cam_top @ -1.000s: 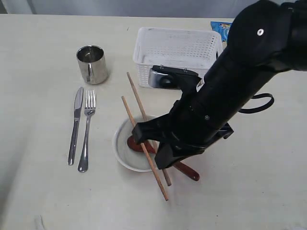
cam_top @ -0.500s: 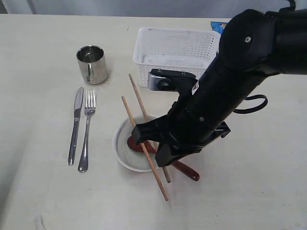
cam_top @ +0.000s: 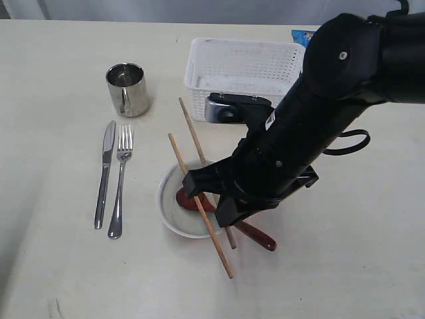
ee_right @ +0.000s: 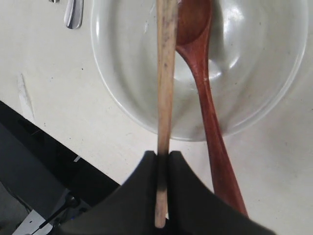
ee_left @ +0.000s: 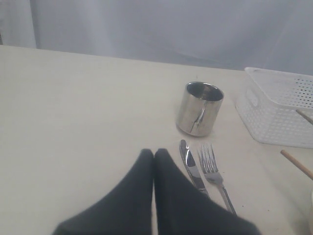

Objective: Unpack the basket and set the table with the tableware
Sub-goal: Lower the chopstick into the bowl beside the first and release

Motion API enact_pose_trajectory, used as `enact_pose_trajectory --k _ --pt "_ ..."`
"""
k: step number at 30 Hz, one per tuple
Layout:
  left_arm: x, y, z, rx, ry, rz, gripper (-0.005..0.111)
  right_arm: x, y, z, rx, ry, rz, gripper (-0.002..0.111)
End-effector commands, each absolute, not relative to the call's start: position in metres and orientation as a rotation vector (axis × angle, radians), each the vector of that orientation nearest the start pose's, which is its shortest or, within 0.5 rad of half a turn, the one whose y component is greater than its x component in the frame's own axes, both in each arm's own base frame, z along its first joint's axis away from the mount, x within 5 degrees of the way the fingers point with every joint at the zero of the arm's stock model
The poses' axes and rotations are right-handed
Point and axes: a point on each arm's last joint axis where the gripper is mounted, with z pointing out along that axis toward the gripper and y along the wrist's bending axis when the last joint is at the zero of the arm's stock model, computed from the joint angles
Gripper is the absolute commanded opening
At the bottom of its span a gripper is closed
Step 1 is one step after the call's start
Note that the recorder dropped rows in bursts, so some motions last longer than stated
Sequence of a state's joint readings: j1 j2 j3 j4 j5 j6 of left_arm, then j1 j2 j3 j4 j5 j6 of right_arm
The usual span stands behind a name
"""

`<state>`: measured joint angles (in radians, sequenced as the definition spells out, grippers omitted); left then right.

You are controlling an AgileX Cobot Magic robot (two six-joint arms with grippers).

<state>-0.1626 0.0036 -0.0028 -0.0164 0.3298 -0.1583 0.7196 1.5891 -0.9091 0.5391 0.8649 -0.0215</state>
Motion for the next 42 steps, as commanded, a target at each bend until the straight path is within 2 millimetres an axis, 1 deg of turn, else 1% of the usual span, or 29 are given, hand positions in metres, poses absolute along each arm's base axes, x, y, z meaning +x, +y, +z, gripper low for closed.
enact_pose_trajectory --k 1,42 --pt "0.0532 -0.0092 0.1844 -0.009 1.809 -0.246 0.000 0.1858 0.2107 0.1997 -0.644 3.045 0.681 -0.001" --pt "0.0532 -0.0092 0.1844 -0.009 1.809 -0.246 0.000 0.1832 0.2096 0.1995 -0.672 3.068 0.671 0.000"
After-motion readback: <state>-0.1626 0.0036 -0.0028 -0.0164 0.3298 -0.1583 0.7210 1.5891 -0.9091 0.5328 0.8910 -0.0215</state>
